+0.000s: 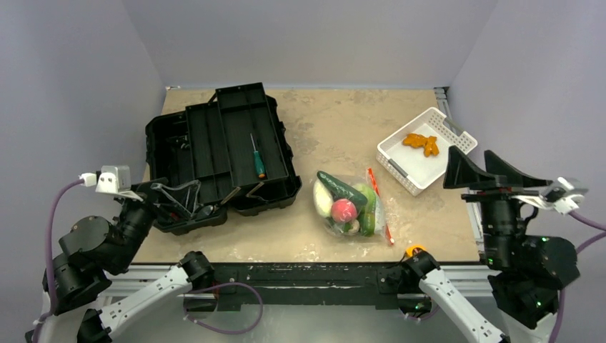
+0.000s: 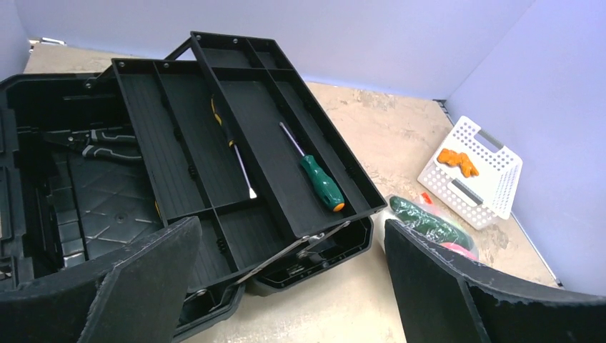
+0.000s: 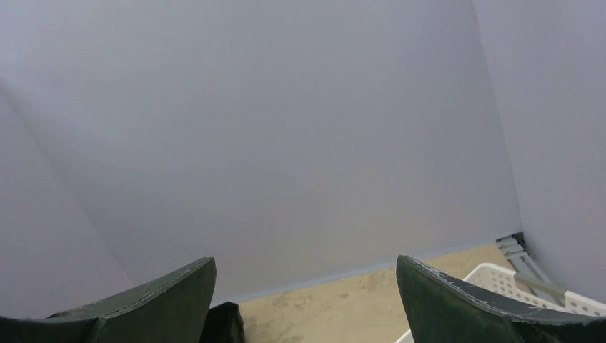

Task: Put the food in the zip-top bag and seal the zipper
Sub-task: Reset both arms

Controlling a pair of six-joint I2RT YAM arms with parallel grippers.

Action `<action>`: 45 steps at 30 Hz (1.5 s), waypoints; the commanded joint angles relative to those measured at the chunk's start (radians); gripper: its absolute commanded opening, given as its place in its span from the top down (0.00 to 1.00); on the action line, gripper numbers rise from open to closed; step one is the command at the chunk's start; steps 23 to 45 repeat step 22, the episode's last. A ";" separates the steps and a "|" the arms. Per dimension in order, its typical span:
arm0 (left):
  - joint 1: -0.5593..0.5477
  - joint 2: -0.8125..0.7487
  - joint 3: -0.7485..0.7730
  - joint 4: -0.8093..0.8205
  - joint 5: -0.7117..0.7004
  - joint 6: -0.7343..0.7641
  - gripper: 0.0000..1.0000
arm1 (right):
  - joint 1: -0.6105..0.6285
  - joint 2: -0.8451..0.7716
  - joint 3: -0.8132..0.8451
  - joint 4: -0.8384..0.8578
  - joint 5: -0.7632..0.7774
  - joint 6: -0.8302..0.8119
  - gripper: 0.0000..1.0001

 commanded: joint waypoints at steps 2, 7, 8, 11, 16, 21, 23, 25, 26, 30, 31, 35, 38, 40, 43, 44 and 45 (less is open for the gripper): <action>0.002 -0.034 0.023 -0.002 -0.052 -0.008 0.00 | -0.003 -0.030 0.049 -0.022 0.030 -0.046 0.01; 0.003 -0.057 0.036 -0.013 -0.077 -0.016 0.00 | -0.003 -0.056 0.055 -0.031 0.032 -0.048 0.01; 0.003 -0.059 0.039 -0.016 -0.079 -0.017 0.00 | -0.002 -0.058 0.056 -0.034 0.034 -0.049 0.01; 0.003 -0.060 0.046 -0.026 -0.078 -0.025 0.00 | -0.003 -0.064 0.060 -0.043 0.045 -0.054 0.01; 0.003 -0.052 0.045 -0.036 -0.056 -0.038 0.00 | -0.003 -0.086 0.057 -0.047 0.040 -0.056 0.01; 0.003 -0.038 0.044 -0.047 -0.046 -0.052 0.00 | -0.003 -0.087 0.060 -0.067 0.048 -0.059 0.01; 0.003 -0.039 0.043 -0.048 -0.043 -0.054 0.00 | -0.002 -0.092 0.059 -0.067 0.051 -0.060 0.01; 0.003 -0.039 0.043 -0.048 -0.043 -0.054 0.00 | -0.002 -0.092 0.059 -0.067 0.051 -0.060 0.01; 0.003 -0.039 0.043 -0.048 -0.043 -0.054 0.00 | -0.002 -0.092 0.059 -0.067 0.051 -0.060 0.01; 0.003 -0.039 0.043 -0.048 -0.043 -0.054 0.00 | -0.002 -0.092 0.059 -0.067 0.051 -0.060 0.01; 0.003 -0.039 0.043 -0.048 -0.043 -0.054 0.00 | -0.002 -0.092 0.059 -0.067 0.051 -0.060 0.01; 0.003 -0.039 0.043 -0.048 -0.043 -0.054 0.00 | -0.002 -0.092 0.059 -0.067 0.051 -0.060 0.01; 0.003 -0.039 0.043 -0.048 -0.043 -0.054 0.00 | -0.002 -0.092 0.059 -0.067 0.051 -0.060 0.01; 0.003 -0.039 0.043 -0.048 -0.043 -0.054 0.00 | -0.002 -0.092 0.059 -0.067 0.051 -0.060 0.01; 0.003 -0.039 0.043 -0.048 -0.043 -0.054 0.00 | -0.002 -0.092 0.059 -0.067 0.051 -0.060 0.01; 0.003 -0.039 0.043 -0.048 -0.043 -0.054 0.00 | -0.002 -0.092 0.059 -0.067 0.051 -0.060 0.01; 0.003 -0.039 0.043 -0.048 -0.043 -0.054 0.00 | -0.002 -0.092 0.059 -0.067 0.051 -0.060 0.01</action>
